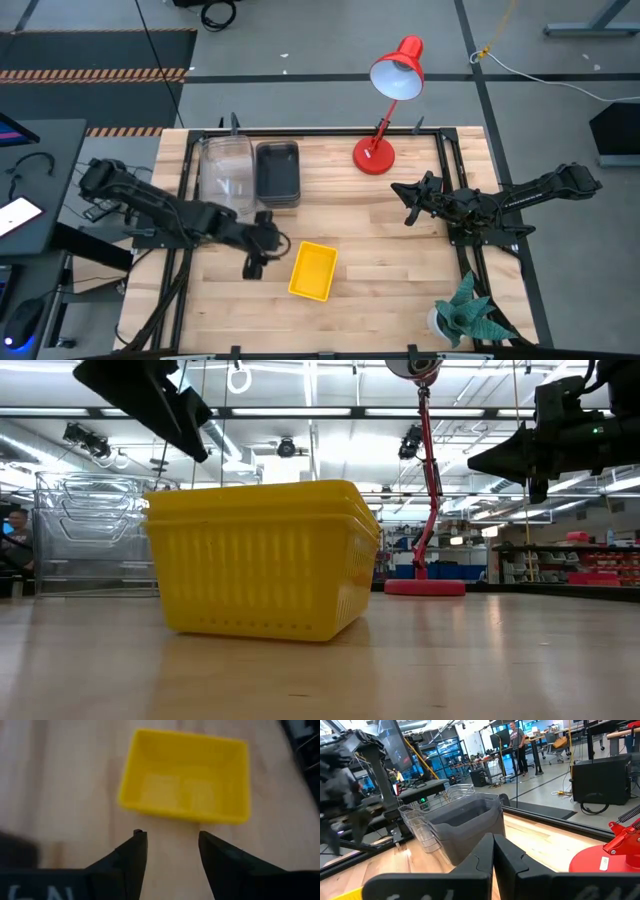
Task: Stack baskets by color
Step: Move the stacked yellow bins to the top of the table
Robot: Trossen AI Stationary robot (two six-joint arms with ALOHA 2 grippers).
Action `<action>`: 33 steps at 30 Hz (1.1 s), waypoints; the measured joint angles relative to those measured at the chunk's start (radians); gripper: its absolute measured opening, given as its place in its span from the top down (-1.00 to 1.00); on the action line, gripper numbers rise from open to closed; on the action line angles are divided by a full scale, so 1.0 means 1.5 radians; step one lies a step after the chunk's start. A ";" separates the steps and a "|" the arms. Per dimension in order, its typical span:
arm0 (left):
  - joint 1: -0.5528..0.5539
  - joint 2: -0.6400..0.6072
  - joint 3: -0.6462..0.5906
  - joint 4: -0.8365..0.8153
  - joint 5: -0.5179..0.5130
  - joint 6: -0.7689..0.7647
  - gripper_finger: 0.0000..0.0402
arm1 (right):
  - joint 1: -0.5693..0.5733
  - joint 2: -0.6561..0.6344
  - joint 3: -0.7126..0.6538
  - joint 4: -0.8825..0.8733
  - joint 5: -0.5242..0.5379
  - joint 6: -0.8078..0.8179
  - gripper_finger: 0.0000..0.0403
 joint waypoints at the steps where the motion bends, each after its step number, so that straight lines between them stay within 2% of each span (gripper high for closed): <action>1: -0.010 0.013 0.001 0.018 0.000 -0.008 0.09 | 0.000 0.000 0.000 0.000 0.000 0.000 0.93; 7: -0.043 0.099 0.066 0.014 -0.031 -0.037 0.11 | 0.000 0.000 0.000 0.000 0.000 0.000 0.93; 15: -0.014 0.239 0.219 -0.066 -0.032 -0.038 0.18 | 0.000 0.000 0.000 0.000 0.000 0.000 0.93; 24: 0.048 0.376 0.337 -0.114 0.109 -0.037 0.36 | 0.000 0.000 0.000 0.001 0.000 0.000 0.93; 29: 0.074 0.423 0.357 -0.123 0.133 -0.037 0.38 | 0.000 0.000 0.000 0.002 0.000 0.000 0.93; 33: 0.086 0.450 0.361 -0.121 0.119 -0.038 0.36 | 0.000 0.000 0.000 0.000 0.000 0.000 0.93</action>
